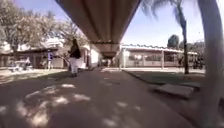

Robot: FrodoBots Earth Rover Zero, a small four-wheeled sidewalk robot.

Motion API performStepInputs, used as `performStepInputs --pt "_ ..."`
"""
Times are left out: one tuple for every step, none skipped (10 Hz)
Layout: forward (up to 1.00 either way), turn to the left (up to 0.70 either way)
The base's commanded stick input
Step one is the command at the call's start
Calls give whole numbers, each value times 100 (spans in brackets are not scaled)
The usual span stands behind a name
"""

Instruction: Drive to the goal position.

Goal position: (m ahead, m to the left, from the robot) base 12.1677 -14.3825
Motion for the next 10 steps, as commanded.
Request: performStepInputs --pt "100 0" --pt "100 0" --pt "100 0" --pt "100 0" --pt "100 0" --pt "100 0" --pt "100 0" --pt "100 0" --pt "100 0" --pt "100 0"
